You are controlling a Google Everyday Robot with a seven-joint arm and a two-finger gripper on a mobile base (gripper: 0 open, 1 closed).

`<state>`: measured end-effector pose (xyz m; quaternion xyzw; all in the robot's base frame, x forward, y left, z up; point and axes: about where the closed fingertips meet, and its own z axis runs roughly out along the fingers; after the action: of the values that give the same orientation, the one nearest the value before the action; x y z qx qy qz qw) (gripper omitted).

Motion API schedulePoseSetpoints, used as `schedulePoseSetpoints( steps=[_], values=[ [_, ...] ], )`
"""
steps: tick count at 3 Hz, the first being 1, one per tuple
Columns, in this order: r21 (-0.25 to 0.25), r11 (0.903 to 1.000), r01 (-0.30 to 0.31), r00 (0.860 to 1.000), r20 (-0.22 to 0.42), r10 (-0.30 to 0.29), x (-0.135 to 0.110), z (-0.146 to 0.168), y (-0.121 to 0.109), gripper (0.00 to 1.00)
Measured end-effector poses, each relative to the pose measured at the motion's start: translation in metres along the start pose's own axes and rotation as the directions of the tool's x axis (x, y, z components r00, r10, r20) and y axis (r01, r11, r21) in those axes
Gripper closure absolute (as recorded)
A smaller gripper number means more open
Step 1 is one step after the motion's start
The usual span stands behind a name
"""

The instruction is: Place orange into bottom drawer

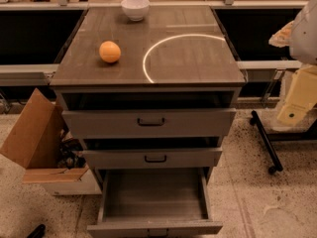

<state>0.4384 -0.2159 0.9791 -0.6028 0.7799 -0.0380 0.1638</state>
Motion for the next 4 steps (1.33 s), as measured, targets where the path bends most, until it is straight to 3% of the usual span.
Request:
schedulePoseSetpoints(
  steps=[1, 2, 3, 4],
  values=[
    [0.004, 1.0000, -0.002, 1.000, 0.004, 0.002, -0.001, 0.000, -0.001, 0.00],
    [0.007, 0.9988, -0.048, 0.990, 0.134, 0.047, -0.041, 0.017, -0.032, 0.00],
    [-0.010, 0.9955, -0.094, 0.960, 0.265, 0.094, -0.085, 0.037, -0.058, 0.00],
    [0.000, 0.9957, -0.092, 0.960, 0.267, 0.089, -0.094, 0.044, -0.065, 0.00]
  ],
)
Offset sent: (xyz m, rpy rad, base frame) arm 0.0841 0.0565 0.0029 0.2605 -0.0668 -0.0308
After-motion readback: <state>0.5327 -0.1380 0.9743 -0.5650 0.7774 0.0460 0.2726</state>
